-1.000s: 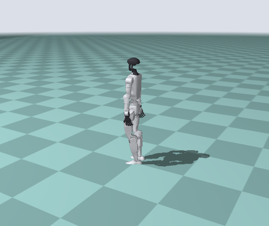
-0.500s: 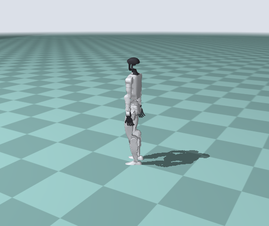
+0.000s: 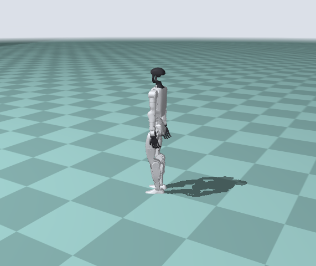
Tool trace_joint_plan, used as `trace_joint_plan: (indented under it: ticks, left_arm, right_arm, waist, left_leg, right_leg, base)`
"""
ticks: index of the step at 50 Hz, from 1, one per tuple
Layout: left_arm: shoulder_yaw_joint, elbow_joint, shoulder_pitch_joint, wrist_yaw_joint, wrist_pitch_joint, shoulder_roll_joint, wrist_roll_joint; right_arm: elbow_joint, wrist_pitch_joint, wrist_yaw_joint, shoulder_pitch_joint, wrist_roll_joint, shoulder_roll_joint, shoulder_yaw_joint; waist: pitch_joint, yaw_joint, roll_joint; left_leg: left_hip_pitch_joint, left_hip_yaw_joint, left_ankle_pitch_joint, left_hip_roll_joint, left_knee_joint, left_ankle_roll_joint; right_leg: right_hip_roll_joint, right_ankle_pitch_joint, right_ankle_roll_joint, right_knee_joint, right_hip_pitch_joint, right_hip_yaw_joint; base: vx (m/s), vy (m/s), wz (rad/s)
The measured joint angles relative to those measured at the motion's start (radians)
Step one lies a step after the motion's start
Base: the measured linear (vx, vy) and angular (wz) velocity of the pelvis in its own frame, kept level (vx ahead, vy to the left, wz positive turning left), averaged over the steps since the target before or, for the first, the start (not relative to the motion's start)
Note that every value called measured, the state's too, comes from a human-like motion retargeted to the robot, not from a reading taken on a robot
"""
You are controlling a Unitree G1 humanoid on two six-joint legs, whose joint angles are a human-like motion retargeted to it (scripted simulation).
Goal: In place motions
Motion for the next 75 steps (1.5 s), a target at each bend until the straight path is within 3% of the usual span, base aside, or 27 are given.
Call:
trace_joint_plan:
  ticks: [5,10,12,26,39,45,53,60,66,75]
  left_arm:
    - [-0.015,-0.033,-0.006,-0.004,0.005,0.008,0.028]
    - [-0.032,-0.065,-0.037,-0.008,0.008,0.021,0.039]
    - [-0.033,-0.081,-0.051,-0.009,0.006,0.022,0.031]
    - [0.030,-0.128,-0.091,-0.008,-0.001,0.035,-0.013]
    - [0.209,-0.069,-0.051,0.032,0.023,0.063,-0.065]
    - [0.287,-0.036,-0.007,0.035,0.027,0.037,-0.110]
    - [0.304,0.034,0.010,0.036,0.024,0.012,-0.131]
    - [0.248,0.013,-0.038,0.035,0.016,0.015,-0.115]
    - [0.202,-0.023,-0.069,0.031,0.006,0.025,-0.114]
    - [0.154,-0.046,-0.074,0.020,0.001,0.064,-0.096]
  right_arm:
    - [0.005,-0.003,-0.004,0.008,0.011,-0.001,0.007]
    - [0.037,0.001,-0.005,0.030,0.021,-0.014,-0.007]
    - [0.054,0.004,-0.011,0.041,0.020,-0.021,-0.013]
    - [0.110,0.019,-0.037,0.091,-0.008,-0.076,-0.017]
    - [0.029,0.008,-0.091,0.003,0.007,-0.101,-0.049]
    - [-0.083,-0.034,-0.073,-0.045,0.013,-0.071,-0.066]
    - [-0.213,-0.102,0.031,-0.103,-0.004,0.005,-0.033]
    - [-0.274,-0.143,0.038,-0.093,-0.113,0.007,0.036]
    - [-0.223,-0.116,0.012,-0.068,-0.180,-0.012,0.046]
    - [-0.097,-0.041,0.000,-0.063,-0.044,-0.031,-0.011]
  waist:
    - [0.002,0.107,-0.009]
    - [-0.005,0.061,-0.001]
    - [-0.014,0.005,-0.007]
    - [-0.033,0.162,-0.074]
    - [-0.004,0.386,-0.157]
    - [0.021,0.454,-0.169]
    - [0.038,0.458,-0.173]
    - [0.041,0.416,-0.171]
    - [0.028,0.344,-0.158]
    - [0.008,0.189,-0.121]
  left_leg:
    - [-0.029,0.086,0.012,0.017,0.021,-0.001]
    - [-0.040,-0.070,0.029,0.000,0.021,-0.009]
    - [-0.053,-0.194,0.038,-0.006,0.031,-0.037]
    - [-0.150,-0.569,0.182,-0.152,0.024,-0.097]
    - [-0.194,-0.662,0.249,-0.245,-0.014,-0.182]
    - [-0.191,-0.689,0.251,-0.267,-0.024,-0.185]
    - [-0.189,-0.694,0.240,-0.265,-0.022,-0.165]
    - [-0.175,-0.689,0.224,-0.254,-0.023,-0.125]
    - [-0.152,-0.658,0.195,-0.227,-0.025,-0.083]
    - [-0.108,-0.550,0.128,-0.161,-0.015,-0.025]
  right_leg:
    - [-0.002,-0.012,0.001,0.003,0.013,0.062]
    - [-0.019,-0.049,-0.005,0.011,0.029,-0.062]
    - [-0.047,-0.072,0.000,0.007,0.047,-0.166]
    - [-0.135,-0.205,0.047,0.038,0.148,-0.498]
    - [-0.192,-0.265,0.120,0.041,0.222,-0.841]
    - [-0.197,-0.259,0.142,0.043,0.239,-0.911]
    - [-0.199,-0.258,0.157,0.053,0.236,-0.900]
    - [-0.201,-0.243,0.145,0.058,0.214,-0.832]
    - [-0.202,-0.223,0.117,0.072,0.176,-0.707]
    - [-0.169,-0.165,0.072,0.069,0.100,-0.437]
  base:
    - [0.02,0.02,-0.60]
    - [0.02,0.03,1.56]
    - [0.04,0.06,2.40]
    - [0.00,0.11,1.79]
    - [-0.10,0.05,1.32]
    - [-0.09,-0.02,0.54]
    - [-0.05,-0.06,-0.04]
    - [-0.02,-0.06,-0.46]
    - [0.04,-0.04,-0.97]
    - [0.04,-0.07,-1.46]
